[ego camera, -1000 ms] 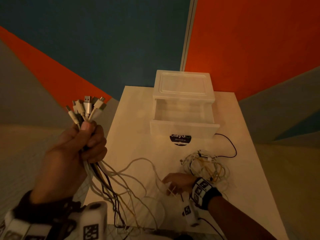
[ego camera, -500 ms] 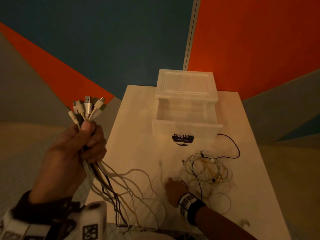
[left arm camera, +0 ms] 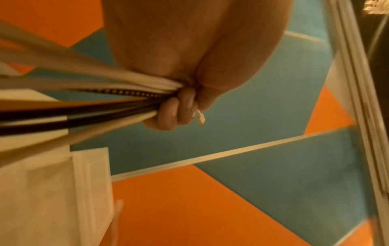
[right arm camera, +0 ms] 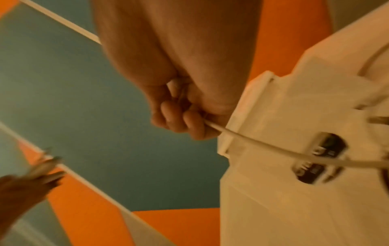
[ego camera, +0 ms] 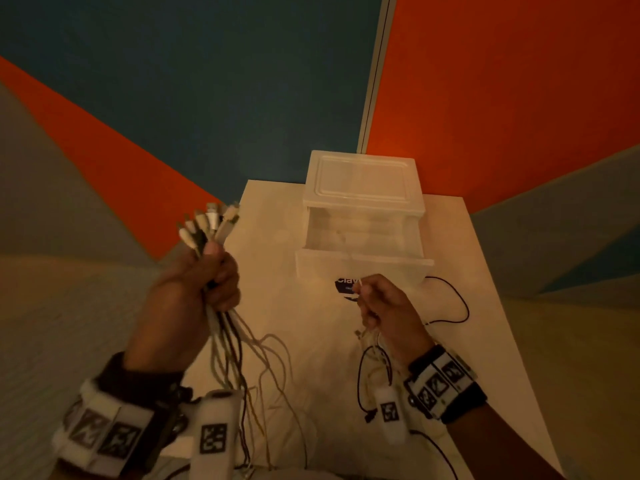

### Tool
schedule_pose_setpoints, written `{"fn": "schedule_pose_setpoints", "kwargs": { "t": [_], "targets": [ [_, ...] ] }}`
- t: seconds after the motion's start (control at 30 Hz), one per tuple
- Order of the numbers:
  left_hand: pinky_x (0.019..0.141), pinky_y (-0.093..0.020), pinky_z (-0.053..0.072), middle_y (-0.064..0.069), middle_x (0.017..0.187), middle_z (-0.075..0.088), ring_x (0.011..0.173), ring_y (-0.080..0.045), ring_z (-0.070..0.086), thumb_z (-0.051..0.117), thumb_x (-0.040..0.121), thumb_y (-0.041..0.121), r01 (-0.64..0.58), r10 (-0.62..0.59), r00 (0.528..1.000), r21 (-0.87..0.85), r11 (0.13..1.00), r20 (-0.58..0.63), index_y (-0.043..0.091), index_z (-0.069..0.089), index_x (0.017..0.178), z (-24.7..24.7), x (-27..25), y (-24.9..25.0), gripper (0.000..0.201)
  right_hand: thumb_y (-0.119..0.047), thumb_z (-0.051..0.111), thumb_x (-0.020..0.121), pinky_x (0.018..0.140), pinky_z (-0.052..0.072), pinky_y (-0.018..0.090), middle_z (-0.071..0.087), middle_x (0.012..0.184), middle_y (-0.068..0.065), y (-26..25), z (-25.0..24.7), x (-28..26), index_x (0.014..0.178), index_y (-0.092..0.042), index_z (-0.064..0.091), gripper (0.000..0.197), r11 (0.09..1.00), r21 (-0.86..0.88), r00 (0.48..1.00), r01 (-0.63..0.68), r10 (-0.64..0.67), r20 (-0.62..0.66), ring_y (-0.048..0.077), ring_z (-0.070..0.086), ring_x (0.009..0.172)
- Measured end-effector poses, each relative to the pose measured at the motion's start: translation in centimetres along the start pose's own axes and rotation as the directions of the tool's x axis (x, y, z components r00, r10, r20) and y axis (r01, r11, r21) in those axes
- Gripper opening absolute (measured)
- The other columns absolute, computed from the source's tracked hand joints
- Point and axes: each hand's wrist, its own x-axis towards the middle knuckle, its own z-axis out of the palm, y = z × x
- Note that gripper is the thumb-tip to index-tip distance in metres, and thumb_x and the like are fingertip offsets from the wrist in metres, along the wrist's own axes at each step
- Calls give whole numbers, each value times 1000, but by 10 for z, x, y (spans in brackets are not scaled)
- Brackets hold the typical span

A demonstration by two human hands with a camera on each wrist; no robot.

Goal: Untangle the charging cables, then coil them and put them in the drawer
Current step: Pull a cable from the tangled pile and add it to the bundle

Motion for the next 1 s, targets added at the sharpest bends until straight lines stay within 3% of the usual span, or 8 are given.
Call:
{"fn": "schedule_pose_setpoints", "kwargs": {
  "t": [0.13,0.23,0.37,0.47,0.63,0.73,0.87,1.0],
  "targets": [
    [45,-20,26,4,66,31,47,-6,25,37,101,14,75,-75,997,13,997,-9,16,40,79,21,17,-28,22,-7,45,100,46,30,21,51,62,2,-36,16,-14,96,0,53,11,985,-43,977,165,-157,146,12,35,49],
    [47,-22,24,2,66,32,47,-6,28,41,99,12,115,-115,993,56,992,-13,13,44,84,40,20,-39,15,-13,49,98,47,30,20,45,58,-3,-50,22,-22,90,-13,59,13,973,-81,963,215,-198,184,8,34,51],
    [50,-23,27,0,69,36,50,-8,30,40,100,10,153,-152,988,67,986,-15,10,47,91,55,21,-49,12,-20,53,98,55,37,23,50,66,13,-56,34,-32,91,-9,61,15,907,-245,932,342,-293,213,9,42,57],
    [51,-24,28,-1,71,35,53,-10,30,45,97,18,152,-153,988,52,987,10,8,48,95,60,21,-54,10,-29,51,95,56,39,33,54,72,11,-53,41,-37,92,-10,60,21,879,-283,921,383,-339,192,18,45,57],
    [56,-28,29,-3,74,33,59,-13,28,54,93,40,153,-154,988,57,987,28,9,47,104,59,22,-55,33,-27,51,96,61,43,41,58,77,7,-47,44,-42,92,-12,61,18,851,-343,917,397,-352,187,29,50,64],
    [55,-25,31,-2,74,33,60,-13,27,58,88,41,151,-155,987,79,985,43,12,45,103,59,22,-55,36,-23,52,97,58,42,35,57,75,6,-45,44,-43,92,-11,61,15,836,-366,912,409,-366,185,26,49,62],
    [57,-28,32,-3,68,33,58,-13,31,59,94,36,94,-111,992,217,972,67,12,49,85,62,18,-57,28,-16,53,98,54,37,32,54,68,10,-43,46,-42,91,-10,61,12,826,-381,909,415,-359,211,24,45,56],
    [59,-25,40,-7,76,50,62,-12,45,48,99,30,52,-83,994,344,937,75,7,51,90,64,15,-61,24,-16,53,99,56,32,21,48,61,-1,-40,50,-37,91,-10,61,13,828,-393,908,400,-300,291,8,39,54]
  ]
}}
